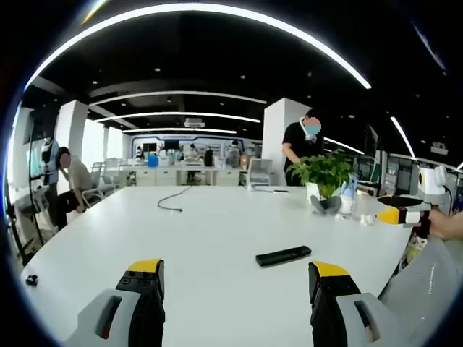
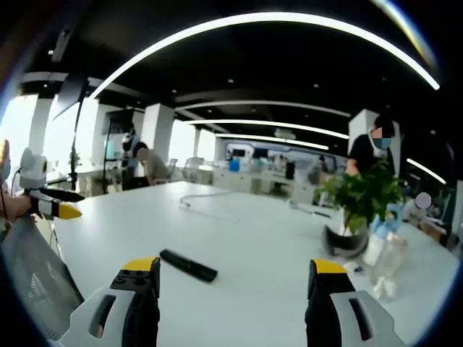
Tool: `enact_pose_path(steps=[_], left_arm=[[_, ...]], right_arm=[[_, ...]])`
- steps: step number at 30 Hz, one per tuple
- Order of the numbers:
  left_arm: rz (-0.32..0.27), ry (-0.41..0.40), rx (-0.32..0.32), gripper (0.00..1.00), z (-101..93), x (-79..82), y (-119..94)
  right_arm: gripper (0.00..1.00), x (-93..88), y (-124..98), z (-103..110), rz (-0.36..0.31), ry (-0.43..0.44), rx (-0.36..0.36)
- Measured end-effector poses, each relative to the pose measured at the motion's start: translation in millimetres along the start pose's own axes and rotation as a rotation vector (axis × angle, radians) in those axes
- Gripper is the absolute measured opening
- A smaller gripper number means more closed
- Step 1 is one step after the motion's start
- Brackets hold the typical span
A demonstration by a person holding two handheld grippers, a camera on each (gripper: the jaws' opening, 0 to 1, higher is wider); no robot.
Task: Press the specified remote control buttons in sequence, fully releasing each button before pressing the next.
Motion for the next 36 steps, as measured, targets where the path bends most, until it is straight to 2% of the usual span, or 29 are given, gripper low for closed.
enact_pose_path(steps=[8, 12, 22, 25, 27, 29, 31, 36], left_arm=[[-0.002, 0.016, -0.003, 0.85, -4.0, 5.0, 0], [-0.003, 0.019, -0.006, 0.85, -3.6, 5.1, 0], [0.014, 0.016, 0.017, 0.85, 0.0, 3.1, 0], [0.018, 0.021, 0.008, 0.85, -1.5, 2.5, 0], [0.021, 0.054, -0.003, 0.85, -2.9, 2.9, 0], [-0.003, 0.062, -0.009, 0.85, -4.1, 5.0, 0], [-0.022, 0.033, -0.019, 0.86, -5.1, 6.3, 0], [0.000, 0.050, -0.054, 0.86, -9.0, 4.1, 1]], right_arm=[[0.81, -1.5, 2, 6, 0.030, -0.014, 0.035], [0.82, -0.1, 2, 6, 0.021, -0.009, 0.036], [0.82, -3.3, 1, 2, 0.053, -0.013, -0.007], [0.82, -4.9, 1, 1, 0.068, -0.017, -0.018], [0.85, -6.3, 2, 1, 0.075, -0.011, -0.015], [0.86, -10.4, 4, 2, 0.101, 0.005, -0.011], [0.86, -12.7, 3, -1, 0.121, 0.007, -0.027], [0.85, -10.5, -1, -8, 0.098, 0.029, -0.078]])
Point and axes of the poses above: the point that each gripper's makers call its tool centre point, and the gripper's own axes: y roughly forward along the fingers, z roughly to its left, x roughly out of its top, the point moved 8 cm from there along -y, roughly backward along the fingers, and after that the axes turned 14 degrees about -z, right-handed, at the moved point
